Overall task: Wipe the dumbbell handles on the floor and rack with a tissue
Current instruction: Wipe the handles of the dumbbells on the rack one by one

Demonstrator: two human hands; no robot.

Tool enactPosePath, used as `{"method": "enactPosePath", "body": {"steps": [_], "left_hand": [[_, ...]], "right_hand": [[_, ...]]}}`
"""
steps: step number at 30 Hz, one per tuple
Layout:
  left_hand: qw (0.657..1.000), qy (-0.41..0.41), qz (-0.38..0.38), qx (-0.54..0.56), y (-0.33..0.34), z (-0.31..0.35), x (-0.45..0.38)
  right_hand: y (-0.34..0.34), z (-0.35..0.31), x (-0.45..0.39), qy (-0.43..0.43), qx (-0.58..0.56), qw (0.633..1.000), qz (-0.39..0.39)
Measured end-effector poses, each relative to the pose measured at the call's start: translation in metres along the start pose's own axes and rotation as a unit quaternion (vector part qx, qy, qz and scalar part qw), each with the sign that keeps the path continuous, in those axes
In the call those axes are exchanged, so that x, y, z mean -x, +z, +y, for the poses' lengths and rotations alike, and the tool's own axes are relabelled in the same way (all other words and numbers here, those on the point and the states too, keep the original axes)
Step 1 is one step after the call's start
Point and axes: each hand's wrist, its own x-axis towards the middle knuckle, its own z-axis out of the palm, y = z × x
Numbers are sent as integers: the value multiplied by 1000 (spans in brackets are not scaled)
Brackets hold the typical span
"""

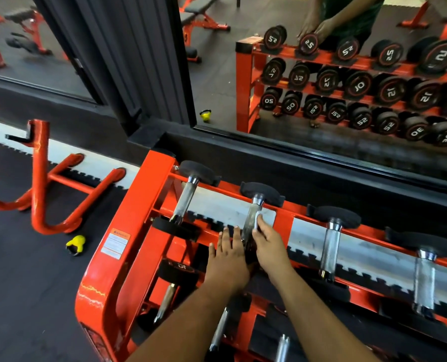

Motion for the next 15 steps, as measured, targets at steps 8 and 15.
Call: {"method": "enactPosePath", "body": {"steps": [8,15], "left_hand": [[1000,5,2,-11,2,-1,-1],[1000,3,5,-10,1,-1,-1]], "right_hand": [[6,-3,-7,67,-169,982,48],[5,-28,-36,178,-291,938,65]]}}
